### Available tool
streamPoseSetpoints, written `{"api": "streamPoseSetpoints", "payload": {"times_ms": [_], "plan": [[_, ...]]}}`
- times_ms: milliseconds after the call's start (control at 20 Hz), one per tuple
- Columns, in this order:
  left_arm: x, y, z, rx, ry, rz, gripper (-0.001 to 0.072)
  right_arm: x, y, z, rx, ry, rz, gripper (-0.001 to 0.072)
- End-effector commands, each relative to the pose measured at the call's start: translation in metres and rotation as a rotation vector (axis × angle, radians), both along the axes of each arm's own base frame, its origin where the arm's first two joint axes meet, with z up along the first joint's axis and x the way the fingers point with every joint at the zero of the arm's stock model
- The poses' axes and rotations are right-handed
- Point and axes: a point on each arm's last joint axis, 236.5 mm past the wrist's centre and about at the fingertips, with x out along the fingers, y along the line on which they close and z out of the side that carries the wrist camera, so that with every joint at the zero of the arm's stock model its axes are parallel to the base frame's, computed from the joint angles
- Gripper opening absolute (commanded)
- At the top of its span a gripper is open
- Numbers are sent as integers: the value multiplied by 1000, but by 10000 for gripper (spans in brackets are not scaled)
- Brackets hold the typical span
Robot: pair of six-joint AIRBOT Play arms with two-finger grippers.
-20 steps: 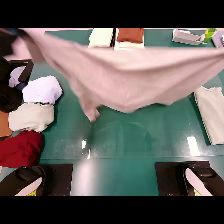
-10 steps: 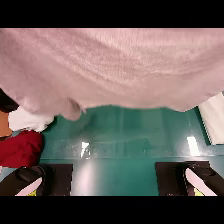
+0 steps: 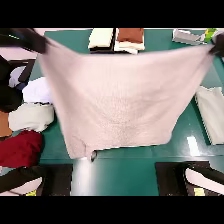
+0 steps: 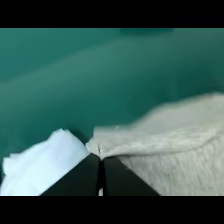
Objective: Fold the shirts.
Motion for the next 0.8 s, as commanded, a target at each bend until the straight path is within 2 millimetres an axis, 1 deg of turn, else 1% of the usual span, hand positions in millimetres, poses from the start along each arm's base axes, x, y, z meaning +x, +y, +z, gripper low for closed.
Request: {"api": "streamPoseSetpoints", "payload": {"times_ms": [0, 100, 150, 200, 250, 300, 350, 400, 450, 500, 550, 600, 650, 700, 750], "plan": [[53, -3, -138, 0, 229, 57, 20, 38, 3, -110, 32, 178, 6, 13], [64, 3, -187, -42, 328, 91, 20, 51, 9, -146, 69, 219, 6, 14], [65, 6, -203, -67, 369, 108, 20, 57, 11, -158, 82, 232, 5, 15], [65, 9, -211, -90, 394, 122, 20, 61, 11, -164, 83, 233, 2, 15], [65, 13, -212, -109, 402, 134, 22, 66, 10, -167, 83, 224, 0, 22], [65, 19, -208, -122, 400, 144, 136, 69, 10, -165, 82, 211, -1, 174], [63, 27, -202, -126, 398, 161, 459, 70, 9, -161, 81, 200, -2, 352], [58, 36, -193, -129, 399, 178, 513, 71, 5, -154, 78, 193, -3, 356], [50, 45, -183, -130, 407, 196, 478, 67, 1, -144, 71, 191, 3, 356], [38, 54, -176, -126, 431, 213, 478, 60, -1, -137, 65, 193, 10, 356], [22, 61, -172, -117, 459, 222, 479, 47, -4, -133, 61, 199, 12, 356], [6, 64, -172, -111, 478, 228, 479, 30, -10, -134, 59, 219, 4, 356], [-13, 67, -177, -109, 498, 232, 479, 7, -15, -140, 67, 259, -14, 356], [-34, 70, -185, -111, 523, 242, 479, -19, -19, -150, 75, 309, -30, 356], [-58, 68, -197, -133, 560, 253, 479, -47, -22, -164, 87, 367, -48, 359]]}}
